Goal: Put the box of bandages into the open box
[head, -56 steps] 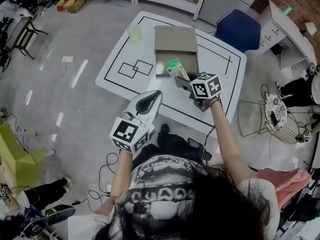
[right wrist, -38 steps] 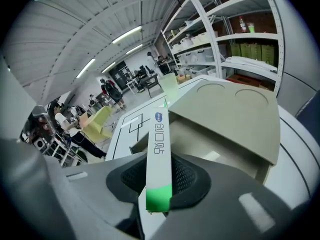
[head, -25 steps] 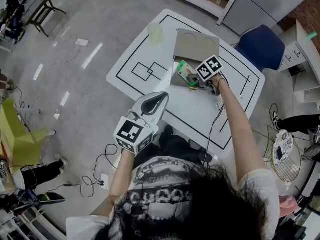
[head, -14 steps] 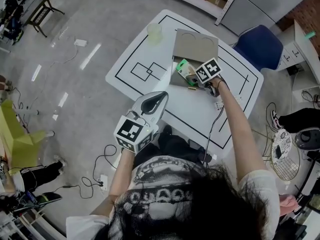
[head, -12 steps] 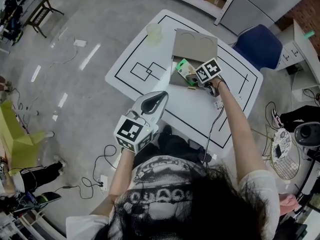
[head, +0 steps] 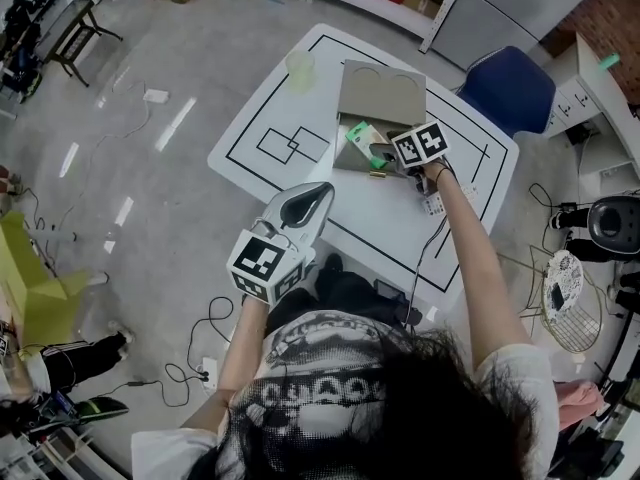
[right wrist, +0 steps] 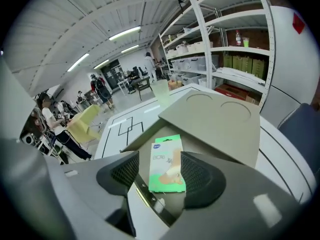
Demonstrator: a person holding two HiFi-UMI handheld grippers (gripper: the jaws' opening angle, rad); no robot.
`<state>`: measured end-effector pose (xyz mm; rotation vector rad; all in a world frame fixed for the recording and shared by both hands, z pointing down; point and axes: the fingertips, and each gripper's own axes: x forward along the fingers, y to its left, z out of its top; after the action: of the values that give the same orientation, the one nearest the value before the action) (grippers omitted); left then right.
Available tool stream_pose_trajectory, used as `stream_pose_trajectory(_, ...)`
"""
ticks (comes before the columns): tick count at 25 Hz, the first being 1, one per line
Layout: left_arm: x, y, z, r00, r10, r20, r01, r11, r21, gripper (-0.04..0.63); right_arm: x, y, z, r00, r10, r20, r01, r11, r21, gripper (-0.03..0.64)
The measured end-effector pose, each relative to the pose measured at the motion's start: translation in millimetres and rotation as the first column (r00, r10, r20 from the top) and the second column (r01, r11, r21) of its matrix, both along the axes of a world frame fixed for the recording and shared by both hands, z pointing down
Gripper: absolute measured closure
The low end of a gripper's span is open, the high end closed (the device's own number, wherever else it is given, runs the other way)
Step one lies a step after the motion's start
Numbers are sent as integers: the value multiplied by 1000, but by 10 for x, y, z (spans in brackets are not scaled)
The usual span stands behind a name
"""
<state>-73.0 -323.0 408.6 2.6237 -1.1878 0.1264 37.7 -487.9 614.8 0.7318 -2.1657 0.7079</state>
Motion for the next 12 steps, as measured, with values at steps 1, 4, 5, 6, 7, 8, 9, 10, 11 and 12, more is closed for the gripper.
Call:
stream_pose_trajectory(1, 12, -1, -11, 1000, 2, 0, -2, 1000, 3, 595, -14, 14, -66, 1000, 5, 22, -5, 1000, 15, 348)
stream_pose_trajectory(4, 55, -7, -26, 1000, 7, 2, -7, 1000, 9, 595, -47, 63, -284, 995, 21, 101, -27, 998, 61, 364)
stream_pose_trajectory(5, 72, -12, -26, 1000, 8, 2, -8, 1000, 10, 595, -53, 81, -362, 991, 26, 130, -36, 996, 77, 367)
stream_pose_trajectory(6, 90, -19, -24, 1000, 7, 2, -8, 1000, 10, 595, -56, 101, -443, 987, 31, 158, -46, 995, 92, 370)
stream_pose_trajectory(7, 107, -27, -24, 1000, 7, 2, -7, 1000, 10, 595, -54, 126, -527, 983, 36, 181, -56, 993, 108, 373)
stream_pose_trajectory(8, 122, -37, -26, 1000, 5, 3, -5, 1000, 11, 595, -53, 158, -616, 979, 40, 202, -66, 990, 123, 379)
stream_pose_trajectory(9, 137, -47, -28, 1000, 3, 3, -3, 1000, 11, 595, -58, 198, -705, 973, 43, 226, -76, 988, 136, 388)
stream_pose_trajectory(10, 151, -59, -29, 1000, 1, 4, -1, 1000, 12, 595, -67, 243, -789, 966, 47, 252, -87, 985, 149, 404)
stream_pose_trajectory(11, 167, -73, -28, 1000, 0, 3, 0, 1000, 13, 595, -75, 290, -865, 958, 50, 281, -99, 982, 161, 423)
stream_pose_trajectory(12, 185, -88, -25, 1000, -2, 3, 2, 1000, 14, 595, -79, 338, -932, 950, 53, 309, -110, 979, 171, 437)
